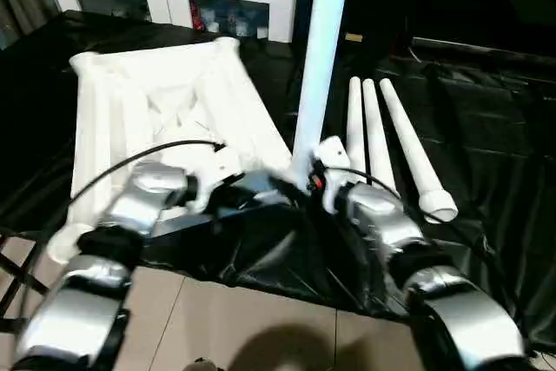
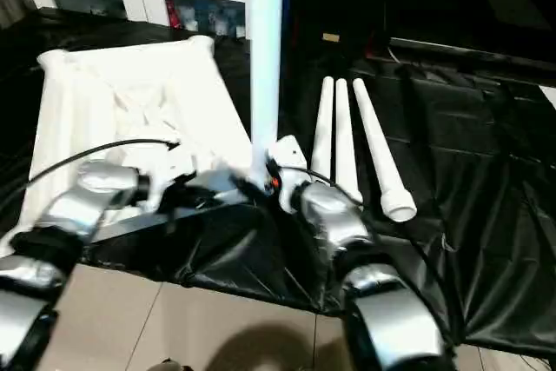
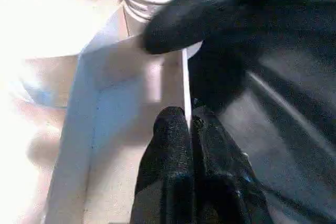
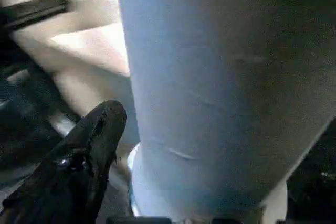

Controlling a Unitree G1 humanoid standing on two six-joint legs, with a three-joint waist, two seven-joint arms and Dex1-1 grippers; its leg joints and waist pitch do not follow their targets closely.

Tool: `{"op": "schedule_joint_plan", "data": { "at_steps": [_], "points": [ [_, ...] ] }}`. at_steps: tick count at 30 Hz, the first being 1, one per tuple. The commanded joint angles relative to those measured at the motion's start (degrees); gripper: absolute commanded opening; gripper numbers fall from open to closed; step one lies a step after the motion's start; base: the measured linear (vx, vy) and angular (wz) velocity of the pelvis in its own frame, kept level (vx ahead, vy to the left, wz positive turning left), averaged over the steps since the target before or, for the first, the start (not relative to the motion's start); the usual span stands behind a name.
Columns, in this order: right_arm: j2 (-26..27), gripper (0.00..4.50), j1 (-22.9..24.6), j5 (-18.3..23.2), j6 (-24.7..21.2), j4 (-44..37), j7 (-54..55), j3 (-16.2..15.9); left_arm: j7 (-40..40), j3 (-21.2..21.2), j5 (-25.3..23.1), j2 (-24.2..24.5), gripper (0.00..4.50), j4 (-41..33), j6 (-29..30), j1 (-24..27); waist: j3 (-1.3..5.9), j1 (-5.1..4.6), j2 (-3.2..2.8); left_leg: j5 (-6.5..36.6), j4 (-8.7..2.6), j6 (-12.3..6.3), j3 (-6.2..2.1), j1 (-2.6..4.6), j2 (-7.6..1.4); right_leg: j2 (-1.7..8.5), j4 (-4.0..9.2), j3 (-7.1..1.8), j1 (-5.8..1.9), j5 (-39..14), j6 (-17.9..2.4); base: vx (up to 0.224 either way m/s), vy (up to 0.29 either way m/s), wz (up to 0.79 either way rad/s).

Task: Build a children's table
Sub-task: Rotate leg to tighten

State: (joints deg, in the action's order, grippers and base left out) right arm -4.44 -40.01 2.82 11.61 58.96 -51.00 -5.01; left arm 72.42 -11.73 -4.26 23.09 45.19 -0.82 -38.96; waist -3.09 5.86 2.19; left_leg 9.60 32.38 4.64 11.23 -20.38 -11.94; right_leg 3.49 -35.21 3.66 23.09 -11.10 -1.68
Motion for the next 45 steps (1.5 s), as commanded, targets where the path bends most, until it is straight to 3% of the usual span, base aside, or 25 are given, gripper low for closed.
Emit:
{"op": "schedule_joint_plan", "data": {
  "at_steps": [1,8,17,20,23,24,25,27,30,33,35,41,45],
  "points": [
    [0.01,3.91,0.40,0.50,-0.93,-2.92,-8.18,-2.89,4.61,-1.92,1.99,-1.15,0.00,-1.01,-1.36,0.77,3.62,0.34,-0.30,10.88,-3.13,-3.50,-0.63,0.34,-2.11,4.84,3.48,-2.88,-2.96,-5.96,-12.95,0.000,0.000,0.00],
    [-3.72,3.46,3.03,1.43,-4.34,-8.29,-22.25,-6.18,11.51,-2.65,2.81,1.84,0.00,-2.69,-1.06,1.73,3.51,1.06,-0.32,11.59,-3.27,-2.91,-0.68,0.62,-2.26,4.94,3.61,-2.90,-2.74,-8.12,-13.02,0.000,0.000,0.00],
    [-3.20,2.83,3.90,2.25,-6.92,-10.20,-22.39,-5.58,11.14,-2.09,3.00,1.98,0.00,-2.95,-0.51,1.77,3.58,1.56,-0.09,11.06,-3.28,-1.95,-0.75,0.61,-2.17,5.01,3.63,-2.88,-2.73,-9.34,-12.14,0.000,0.000,0.00],
    [-1.14,2.78,3.12,2.34,-7.46,-8.12,-15.11,-3.49,7.44,-1.78,2.12,0.87,0.00,-2.28,-0.18,1.32,3.46,1.48,-0.15,11.86,-3.41,-1.19,-0.78,0.70,-2.18,5.10,3.78,-2.93,-2.53,-10.73,-11.82,0.000,0.000,0.00],
    [1.79,2.77,1.28,-0.35,-8.32,-3.79,1.08,-1.65,-0.78,-1.79,-0.39,-1.30,0.00,0.25,0.87,-0.50,3.16,0.97,-0.04,14.36,-3.77,0.52,-1.07,0.94,-1.95,5.37,4.54,-3.01,-2.40,-17.14,-10.17,0.000,0.000,0.00],
    [1.79,2.77,1.28,-0.35,-8.32,-3.79,1.08,-1.65,-0.78,-1.79,-0.39,-1.30,0.00,0.25,0.87,-0.50,3.19,0.73,-0.01,14.62,-3.80,0.96,-1.12,1.03,-1.93,5.38,4.66,-3.05,-2.29,-18.43,-9.80,0.000,0.000,0.00],
    [4.77,2.77,-0.65,-0.34,-9.06,0.35,14.64,1.15,-9.23,-2.65,-3.67,-3.60,0.00,3.13,1.00,-2.50,3.08,0.24,0.11,15.28,-3.90,1.72,-1.27,1.01,-1.92,5.42,4.95,-3.15,-2.15,-21.07,-8.78,0.000,0.000,0.00],
    [6.77,2.77,-1.97,0.43,-10.07,2.63,22.44,3.20,-13.79,-2.14,-3.94,-5.79,0.00,4.37,2.36,-3.72,3.13,0.06,-0.09,16.39,-3.96,2.55,-1.44,1.45,-1.82,5.50,5.25,-3.14,-1.94,-23.19,-8.08,0.000,0.000,0.00],
    [8.55,2.77,-3.12,-0.21,-10.38,4.29,28.37,3.64,-17.29,-1.87,-4.00,-7.78,0.00,4.87,3.25,-4.58,3.27,-0.12,-0.14,16.24,-3.89,2.57,-1.35,1.41,-1.82,5.42,5.26,-3.19,-1.86,-21.38,-8.31,0.000,0.000,0.00],
    [10.26,2.77,-3.58,-4.21,-6.30,5.01,32.69,0.88,-20.57,-1.78,-4.58,-9.80,0.00,5.72,2.96,-5.19,3.47,-0.03,-0.08,14.38,-3.69,1.53,-1.16,0.95,-1.69,5.22,4.72,-3.15,-2.19,-15.55,-9.04,0.000,0.000,0.00],
    [10.71,3.32,-4.10,-3.83,-4.53,5.69,33.49,1.67,-20.51,-1.61,-4.55,-10.33,0.00,6.26,2.42,-5.32,3.52,0.08,-0.04,13.66,-3.64,0.92,-1.07,0.88,-1.63,5.12,4.55,-3.15,-2.37,-13.78,-9.35,0.000,0.000,0.00],
    [9.70,3.90,-5.12,-0.76,-1.44,5.86,27.31,4.19,-16.56,-1.49,-3.47,-8.84,0.00,5.76,-0.61,-4.22,3.35,0.09,-0.16,15.69,-3.76,0.47,-1.18,0.86,-1.70,5.23,4.89,-3.10,-2.38,-16.41,-8.97,0.000,0.000,0.00],
    [6.97,3.96,-4.40,-1.92,0.43,4.72,19.66,2.09,-10.29,-0.45,-0.81,-6.96,0.00,3.89,-1.74,-2.78,3.68,0.02,-0.11,12.88,-3.53,-0.72,-1.13,0.34,-1.76,5.22,4.17,-3.07,-2.94,-11.50,-10.20,0.000,0.000,0.00]
  ]
}}
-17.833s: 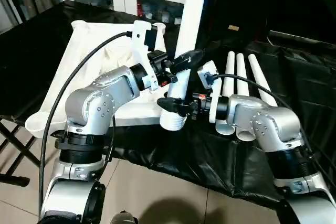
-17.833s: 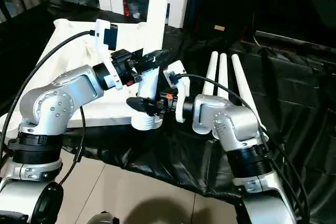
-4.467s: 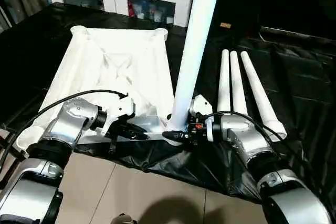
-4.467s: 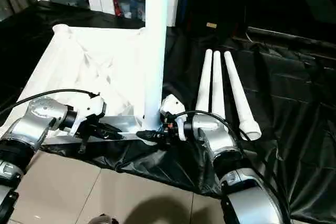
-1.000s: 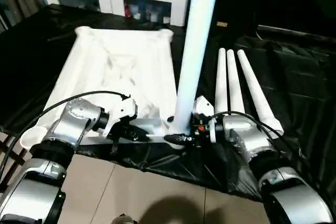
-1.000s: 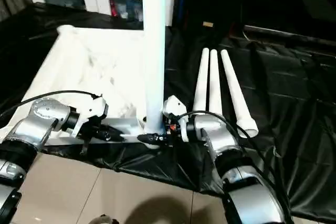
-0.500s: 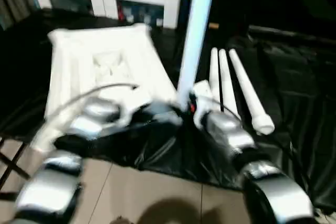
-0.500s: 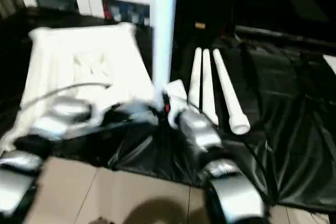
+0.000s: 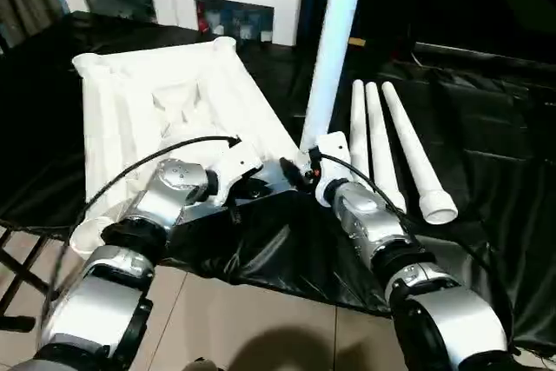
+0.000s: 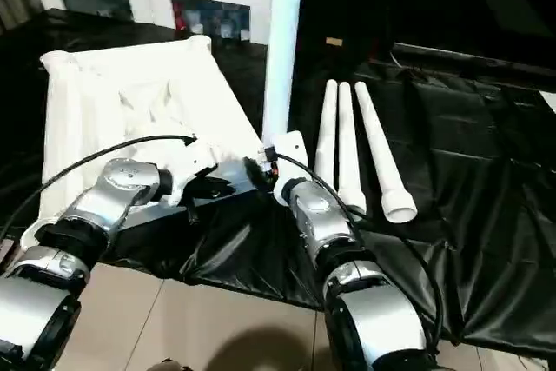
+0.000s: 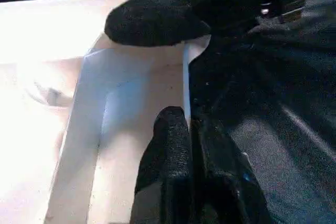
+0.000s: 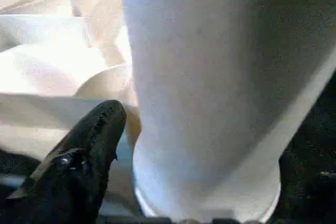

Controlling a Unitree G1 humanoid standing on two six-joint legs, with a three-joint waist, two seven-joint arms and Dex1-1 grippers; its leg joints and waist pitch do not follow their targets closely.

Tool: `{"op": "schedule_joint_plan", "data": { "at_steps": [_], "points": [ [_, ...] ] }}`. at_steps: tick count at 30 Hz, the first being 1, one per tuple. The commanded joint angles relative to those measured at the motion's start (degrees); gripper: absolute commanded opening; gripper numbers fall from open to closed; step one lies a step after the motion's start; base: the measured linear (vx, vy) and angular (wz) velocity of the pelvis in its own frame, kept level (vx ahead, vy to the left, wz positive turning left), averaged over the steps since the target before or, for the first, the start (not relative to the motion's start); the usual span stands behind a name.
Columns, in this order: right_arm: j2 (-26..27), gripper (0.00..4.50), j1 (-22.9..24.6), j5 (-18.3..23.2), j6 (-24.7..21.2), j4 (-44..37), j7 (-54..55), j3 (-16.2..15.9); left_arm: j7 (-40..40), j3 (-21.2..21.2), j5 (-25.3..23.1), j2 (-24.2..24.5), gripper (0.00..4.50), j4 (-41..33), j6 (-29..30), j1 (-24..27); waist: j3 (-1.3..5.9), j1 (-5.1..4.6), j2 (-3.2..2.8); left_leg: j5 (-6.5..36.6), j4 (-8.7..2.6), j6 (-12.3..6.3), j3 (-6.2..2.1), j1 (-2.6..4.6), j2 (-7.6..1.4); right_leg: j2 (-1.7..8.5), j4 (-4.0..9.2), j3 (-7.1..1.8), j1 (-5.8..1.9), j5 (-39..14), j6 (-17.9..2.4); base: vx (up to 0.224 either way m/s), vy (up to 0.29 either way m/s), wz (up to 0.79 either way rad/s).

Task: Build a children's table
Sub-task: Rotate leg to tighten

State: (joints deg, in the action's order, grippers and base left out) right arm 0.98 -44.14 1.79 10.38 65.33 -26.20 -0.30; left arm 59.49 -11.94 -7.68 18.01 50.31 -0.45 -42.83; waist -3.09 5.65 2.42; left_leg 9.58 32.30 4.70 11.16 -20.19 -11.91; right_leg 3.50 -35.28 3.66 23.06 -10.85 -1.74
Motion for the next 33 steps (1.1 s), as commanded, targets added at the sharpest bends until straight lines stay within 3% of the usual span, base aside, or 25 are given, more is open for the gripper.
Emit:
{"op": "schedule_joint_plan", "data": {
  "at_steps": [1,4,8,14,20,25,26,27,30,31,33],
  "points": [
    [0.83,3.96,-0.10,-0.97,2.22,-1.79,-7.71,-3.14,4.25,0.01,3.25,-1.34,0.00,-1.60,-2.19,1.40,3.64,0.15,-0.44,12.09,-3.42,-0.98,-1.00,0.04,-1.81,5.10,4.06,-3.07,-2.90,-10.39,-10.52,0.000,0.000,0.00],
    [-1.63,3.96,1.40,0.19,3.18,-3.93,-20.12,-4.69,9.82,-0.18,4.46,1.15,0.00,-2.77,-3.12,2.55,3.65,0.46,-0.47,9.95,-3.09,-2.59,-0.66,-0.02,-1.97,4.82,3.44,-2.90,-3.09,-5.06,-12.39,0.000,0.000,0.00],
    [-4.52,3.96,3.78,1.09,2.78,-7.71,-32.50,-7.43,14.97,-0.90,4.74,4.05,0.00,-3.67,-3.66,3.62,3.66,0.78,-0.51,9.95,-2.95,-3.88,-0.64,0.05,-2.11,4.85,3.29,-2.79,-3.09,-4.34,-13.02,0.000,0.000,0.00],
    [-7.11,3.72,5.86,1.44,1.89,-11.30,-43.09,-10.20,19.72,-1.31,5.17,6.68,0.00,-5.00,-3.83,4.62,3.54,1.21,-0.50,11.84,-3.20,-2.89,-0.64,0.44,-2.30,4.97,3.65,-2.88,-2.74,-8.28,-12.95,0.000,0.000,0.00],
    [-7.06,3.13,6.69,2.25,0.08,-13.43,-45.20,-9.96,21.63,-1.31,5.38,7.70,0.00,-5.91,-3.86,5.43,3.50,1.31,-0.36,11.73,-3.26,-2.06,-0.69,0.42,-2.26,5.04,3.71,-2.94,-2.70,-9.81,-12.25,0.000,0.000,0.00],
    [-6.03,2.81,7.11,2.99,-1.71,-13.91,-43.80,-9.19,21.75,-1.30,5.63,7.57,0.00,-6.43,-3.41,5.72,3.60,1.35,-0.38,10.87,-3.22,-2.17,-0.70,0.32,-2.20,5.00,3.53,-2.86,-2.80,-8.40,-12.47,0.000,0.000,0.00],
    [-4.06,2.78,6.52,3.18,-3.07,-11.94,-36.52,-7.25,19.45,-0.95,5.41,6.63,0.00,-6.23,-2.40,5.34,3.59,1.36,-0.23,10.78,-3.19,-2.16,-0.67,0.34,-2.19,5.03,3.53,-2.88,-2.77,-8.54,-12.39,0.000,0.000,0.00],
    [-4.06,2.78,6.52,3.18,-3.07,-11.94,-36.52,-7.25,19.45,-0.95,5.41,6.63,0.00,-6.23,-2.40,5.34,3.53,1.28,-0.36,10.83,-3.29,-1.66,-0.67,0.42,-2.19,5.03,3.57,-2.92,-2.58,-9.12,-12.29,0.000,0.000,0.00],
    [-1.23,2.74,4.77,1.30,-3.49,-7.44,-21.32,-4.95,12.27,-0.30,3.74,4.27,0.00,-4.18,-1.44,3.60,3.25,0.63,-0.25,13.68,-3.68,0.33,-0.99,0.59,-2.04,5.28,4.29,-2.98,-2.46,-15.59,-10.77,0.000,0.000,0.00],
    [-0.20,2.73,4.24,0.90,-3.26,-6.07,-16.54,-4.27,9.34,-0.22,2.94,3.24,0.00,-3.26,-1.11,2.84,3.13,0.28,-0.33,14.94,-3.74,1.24,-1.02,0.98,-1.94,5.39,4.73,-3.12,-2.04,-18.28,-10.17,0.000,0.000,0.00],
    [0.95,2.72,3.48,0.78,-4.10,-4.62,-11.14,-3.50,5.37,-0.26,1.76,1.99,0.00,-2.00,-0.49,1.85,3.16,0.11,-0.20,15.87,-3.71,1.50,-1.11,1.04,-1.89,5.46,5.05,-3.21,-2.09,-20.65,-9.27,0.000,0.000,0.00]
  ]
}}
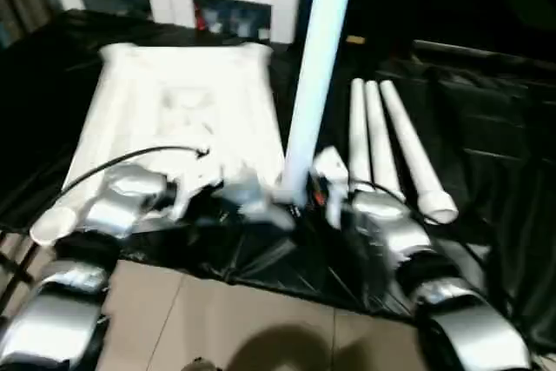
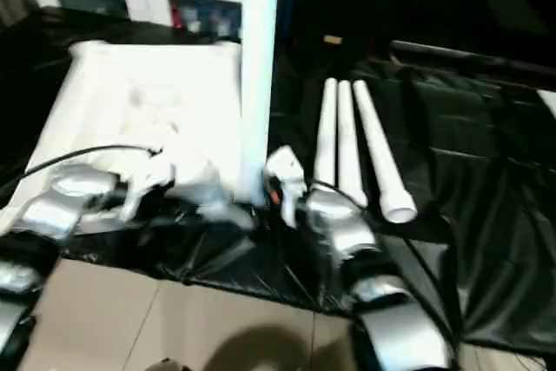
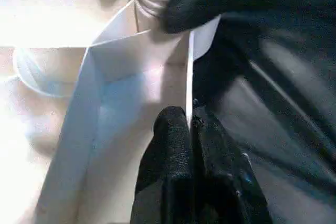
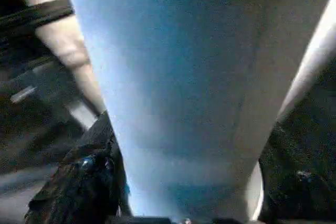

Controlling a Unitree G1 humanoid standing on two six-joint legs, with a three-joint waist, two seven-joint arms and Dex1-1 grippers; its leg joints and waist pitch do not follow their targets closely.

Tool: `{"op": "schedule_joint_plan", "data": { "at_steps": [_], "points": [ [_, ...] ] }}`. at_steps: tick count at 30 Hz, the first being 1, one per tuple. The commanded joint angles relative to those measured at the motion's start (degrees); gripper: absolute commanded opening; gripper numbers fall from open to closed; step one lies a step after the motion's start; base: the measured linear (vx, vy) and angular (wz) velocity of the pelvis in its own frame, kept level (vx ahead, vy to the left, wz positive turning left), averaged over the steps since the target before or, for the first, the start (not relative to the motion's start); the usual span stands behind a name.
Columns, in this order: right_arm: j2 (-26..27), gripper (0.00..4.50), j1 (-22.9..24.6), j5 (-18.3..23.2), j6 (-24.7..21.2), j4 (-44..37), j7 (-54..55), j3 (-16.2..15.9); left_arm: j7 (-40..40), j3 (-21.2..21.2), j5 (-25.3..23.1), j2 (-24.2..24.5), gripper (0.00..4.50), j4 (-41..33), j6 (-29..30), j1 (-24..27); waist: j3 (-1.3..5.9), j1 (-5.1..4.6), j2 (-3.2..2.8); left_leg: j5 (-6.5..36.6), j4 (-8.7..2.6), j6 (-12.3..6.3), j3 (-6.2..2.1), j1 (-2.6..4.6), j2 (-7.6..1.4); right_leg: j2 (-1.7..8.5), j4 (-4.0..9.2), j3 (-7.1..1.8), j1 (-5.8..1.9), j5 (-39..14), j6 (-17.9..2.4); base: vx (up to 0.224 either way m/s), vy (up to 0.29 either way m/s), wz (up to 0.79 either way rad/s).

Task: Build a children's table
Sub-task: Rotate leg to tighten

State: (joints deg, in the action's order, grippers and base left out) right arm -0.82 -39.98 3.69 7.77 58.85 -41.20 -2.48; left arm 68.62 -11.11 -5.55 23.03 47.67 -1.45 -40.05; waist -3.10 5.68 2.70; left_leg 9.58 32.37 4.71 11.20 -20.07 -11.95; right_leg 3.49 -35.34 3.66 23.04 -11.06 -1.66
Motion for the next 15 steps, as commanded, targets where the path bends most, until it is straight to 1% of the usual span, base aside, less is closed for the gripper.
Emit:
{"op": "schedule_joint_plan", "data": {
  "at_steps": [1,3,4,5,7,9,10,11,12,13,14,15],
  "points": [
    [3.63,2.72,-1.22,-1.20,-2.18,2.85,7.88,-0.78,-6.95,-1.10,-1.26,-4.02,0.00,1.63,0.98,-1.70,3.17,0.06,-0.39,15.71,-3.83,1.52,-1.18,0.96,-1.86,5.44,5.14,-3.21,-2.02,-20.48,-9.24,0.000,0.000,0.00],
    [5.16,2.71,-2.43,-2.07,-3.00,4.70,15.85,-0.36,-11.79,-0.61,-1.60,-6.39,0.00,2.88,2.12,-3.04,3.15,-0.08,-0.45,15.20,-3.90,1.82,-1.20,0.97,-1.84,5.31,5.11,-3.21,-1.92,-20.05,-8.94,0.000,0.000,0.00],
    [6.28,2.71,-3.37,-2.10,-3.46,5.75,19.71,0.12,-13.96,-0.36,-1.52,-7.90,0.00,3.22,2.73,-3.71,3.17,-0.10,-0.40,15.35,-3.85,1.77,-1.16,0.95,-1.74,5.25,5.17,-3.19,-1.94,-20.11,-8.84,0.000,0.000,0.00],
    [8.27,2.71,-4.80,-2.08,-3.40,7.10,23.93,1.14,-17.02,-0.11,-1.41,-10.19,0.00,3.35,3.70,-4.44,3.28,-0.02,-0.48,15.05,-3.72,1.81,-1.06,0.99,-1.73,5.31,5.10,-3.30,-1.87,-18.95,-8.86,0.000,0.000,0.00],
    [9.06,2.71,-5.43,-2.79,-2.66,7.45,25.20,0.89,-18.00,-0.17,-1.44,-11.11,0.00,3.23,3.97,-4.61,3.34,0.06,-0.43,14.64,-3.71,1.59,-1.10,0.78,-1.66,5.26,4.98,-3.23,-2.09,-17.97,-8.84,0.000,0.000,0.00],
    [9.37,2.71,-6.04,-3.82,-0.39,7.34,24.91,0.15,-18.02,-0.58,-1.81,-11.54,0.00,3.04,3.69,-4.23,3.51,0.30,-0.47,12.84,-3.58,0.58,-0.99,0.43,-1.62,5.18,4.58,-3.19,-2.35,-13.71,-9.08,0.000,0.000,0.00],
    [9.27,3.26,-6.23,-3.79,0.36,7.35,24.41,0.23,-17.78,-0.55,-1.80,-11.50,0.00,3.02,3.44,-4.00,3.57,0.30,-0.46,12.48,-3.54,0.32,-0.96,0.40,-1.62,5.12,4.46,-3.18,-2.39,-12.76,-9.21,0.000,0.000,0.00],
    [9.17,3.40,-6.50,-3.39,1.09,7.53,23.69,0.60,-17.58,-0.41,-1.78,-11.40,0.00,3.04,3.19,-3.73,3.54,0.29,-0.54,12.26,-3.52,-0.02,-0.92,0.35,-1.58,5.08,4.39,-3.17,-2.42,-11.68,-9.46,0.000,0.000,0.00],
    [9.16,3.40,-6.68,-3.09,1.43,7.73,23.37,0.84,-17.56,-0.32,-1.79,-11.35,0.00,3.12,3.07,-3.62,3.55,0.32,-0.56,12.22,-3.52,-0.15,-0.91,0.35,-1.58,5.04,4.34,-3.15,-2.47,-11.28,-9.68,0.000,0.000,0.00],
    [8.99,3.46,-6.65,-3.00,1.89,7.53,23.03,0.90,-17.20,-0.36,-1.83,-11.06,0.00,3.04,2.73,-3.43,3.50,0.31,-0.56,12.44,-3.52,-0.19,-0.89,0.32,-1.55,5.01,4.37,-3.14,-2.45,-11.42,-9.72,0.000,0.000,0.00],
    [8.25,3.61,-6.58,-2.74,4.05,6.75,21.85,1.06,-16.21,-0.52,-2.02,-10.16,0.00,2.95,1.58,-2.88,3.47,0.37,-0.51,12.99,-3.56,-0.34,-0.93,0.42,-1.62,5.15,4.49,-3.13,-2.43,-12.33,-9.64,0.000,0.000,0.00],
    [7.73,3.77,-6.55,-2.67,4.55,6.34,20.99,1.02,-15.21,-0.67,-2.08,-9.44,0.00,2.85,0.57,-2.50,3.49,0.38,-0.54,13.24,-3.60,-0.36,-1.00,0.33,-1.64,5.23,4.60,-3.14,-2.52,-13.21,-9.32,0.000,0.000,0.00]
  ]
}}
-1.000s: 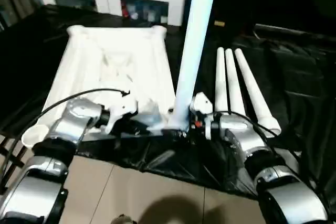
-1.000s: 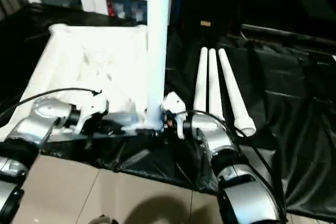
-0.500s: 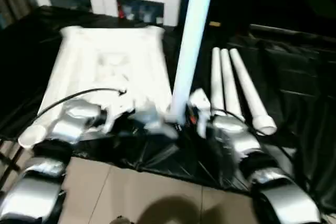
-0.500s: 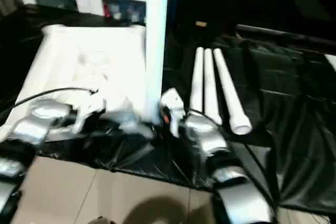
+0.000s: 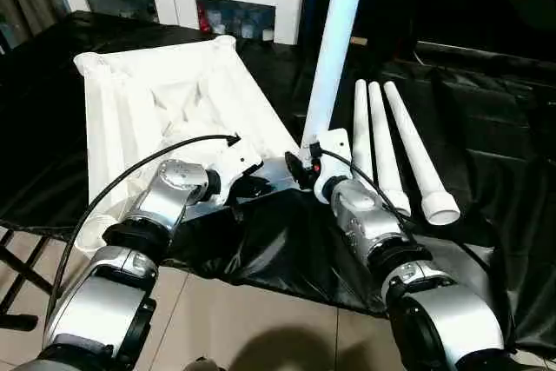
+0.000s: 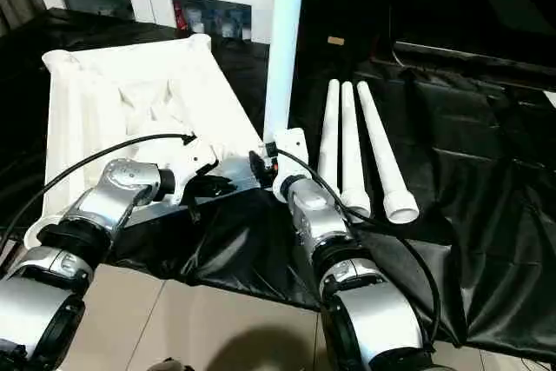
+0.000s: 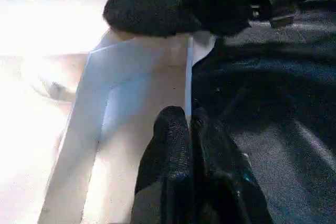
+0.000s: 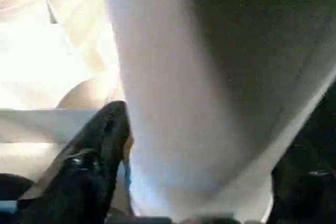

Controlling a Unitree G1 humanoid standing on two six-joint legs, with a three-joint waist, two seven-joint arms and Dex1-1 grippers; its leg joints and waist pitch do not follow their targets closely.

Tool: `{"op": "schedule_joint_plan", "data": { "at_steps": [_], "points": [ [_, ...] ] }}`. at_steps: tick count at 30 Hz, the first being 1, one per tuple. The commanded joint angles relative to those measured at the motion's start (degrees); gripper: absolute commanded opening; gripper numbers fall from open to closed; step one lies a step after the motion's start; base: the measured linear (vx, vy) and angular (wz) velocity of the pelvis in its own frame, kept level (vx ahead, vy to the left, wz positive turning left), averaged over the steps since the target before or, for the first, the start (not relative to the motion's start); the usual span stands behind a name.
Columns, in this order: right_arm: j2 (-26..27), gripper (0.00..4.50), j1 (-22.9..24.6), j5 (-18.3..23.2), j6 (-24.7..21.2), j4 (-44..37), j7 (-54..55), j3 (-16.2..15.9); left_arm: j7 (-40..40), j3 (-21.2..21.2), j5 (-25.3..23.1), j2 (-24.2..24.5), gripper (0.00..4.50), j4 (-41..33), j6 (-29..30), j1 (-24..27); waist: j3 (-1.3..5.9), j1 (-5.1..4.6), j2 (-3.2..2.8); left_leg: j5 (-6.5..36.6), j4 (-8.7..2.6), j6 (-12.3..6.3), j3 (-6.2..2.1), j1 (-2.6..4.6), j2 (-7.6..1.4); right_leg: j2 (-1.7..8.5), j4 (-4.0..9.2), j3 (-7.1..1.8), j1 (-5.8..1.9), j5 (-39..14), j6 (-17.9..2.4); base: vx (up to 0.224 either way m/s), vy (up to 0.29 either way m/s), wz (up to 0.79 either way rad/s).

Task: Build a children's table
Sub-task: Rotate leg to tighten

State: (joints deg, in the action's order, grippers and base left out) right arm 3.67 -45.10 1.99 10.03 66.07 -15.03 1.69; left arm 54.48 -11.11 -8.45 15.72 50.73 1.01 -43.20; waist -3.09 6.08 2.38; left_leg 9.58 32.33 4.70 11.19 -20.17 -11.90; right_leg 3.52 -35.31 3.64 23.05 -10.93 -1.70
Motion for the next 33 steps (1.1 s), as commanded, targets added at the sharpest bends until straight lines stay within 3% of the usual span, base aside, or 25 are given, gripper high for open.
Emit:
{"op": "schedule_joint_plan", "data": {
  "at_steps": [1,7,12,16,17,20,30,33],
  "points": [
    [2.87,3.77,-1.61,-1.24,2.80,-0.74,-5.31,-3.13,-0.22,-0.84,0.87,-1.53,0.00,-0.35,-3.05,0.97,3.49,-0.05,-0.21,13.38,-3.54,-0.34,-0.95,0.46,-1.72,5.16,4.56,-3.15,-2.50,-13.41,-9.25,0.000,0.000,0.00],
    [-1.39,3.90,0.10,-2.02,4.47,-2.58,-18.76,-6.00,7.64,0.32,3.81,2.04,0.00,-2.21,-5.29,2.85,3.49,-0.46,-0.15,12.14,-3.36,-1.66,-0.92,0.06,-1.75,5.11,4.26,-3.07,-2.86,-11.67,-10.25,0.000,0.000,0.00],
    [-5.45,3.90,4.17,0.65,3.30,-8.25,-39.18,-8.61,16.52,0.10,5.95,5.47,0.00,-3.98,-6.12,4.60,3.58,0.07,-0.21,10.30,-3.14,-3.08,-0.69,0.07,-2.14,4.81,3.50,-2.89,-2.96,-6.83,-11.67,0.000,0.000,0.00],
    [-7.79,3.90,6.17,1.52,1.82,-11.68,-47.58,-10.92,20.42,-0.30,6.92,7.05,0.00,-5.67,-5.58,5.61,3.53,0.40,-0.18,10.53,-3.07,-3.52,-0.59,0.25,-2.17,4.84,3.50,-2.83,-2.84,-6.72,-12.77,0.000,0.000,0.00],
    [-8.31,3.63,6.55,1.75,1.33,-12.40,-49.54,-11.51,21.40,-0.37,7.15,7.46,0.00,-6.04,-5.48,5.84,3.55,0.51,-0.17,10.57,-3.06,-3.59,-0.60,0.21,-2.23,4.95,3.51,-2.87,-2.88,-6.96,-12.72,0.000,0.000,0.00],
    [-9.61,3.38,7.55,2.02,-0.37,-14.62,-54.92,-12.71,23.94,-0.43,7.60,8.50,0.00,-6.92,-5.19,6.48,3.48,0.71,-0.13,11.28,-3.16,-3.06,-0.62,0.34,-2.29,5.04,3.73,-2.94,-2.68,-9.34,-12.22,0.000,0.000,0.00],
    [-10.60,2.76,9.66,2.26,-4.57,-18.73,-59.59,-14.47,25.19,-0.12,7.93,9.41,0.00,-8.82,-3.51,7.60,3.45,0.87,0.00,11.39,-3.29,-2.32,-0.70,0.40,-2.21,5.02,3.91,-2.89,-2.58,-11.39,-11.43,0.000,0.000,0.00],
    [-7.85,2.72,8.72,1.10,-5.96,-15.42,-48.42,-11.77,18.61,0.46,6.09,7.58,0.00,-7.69,-2.53,6.33,3.39,0.84,0.08,10.83,-3.34,-1.95,-0.70,0.37,-2.17,5.00,3.88,-2.93,-2.53,-11.48,-11.25,0.000,0.000,0.00]
  ]
}}
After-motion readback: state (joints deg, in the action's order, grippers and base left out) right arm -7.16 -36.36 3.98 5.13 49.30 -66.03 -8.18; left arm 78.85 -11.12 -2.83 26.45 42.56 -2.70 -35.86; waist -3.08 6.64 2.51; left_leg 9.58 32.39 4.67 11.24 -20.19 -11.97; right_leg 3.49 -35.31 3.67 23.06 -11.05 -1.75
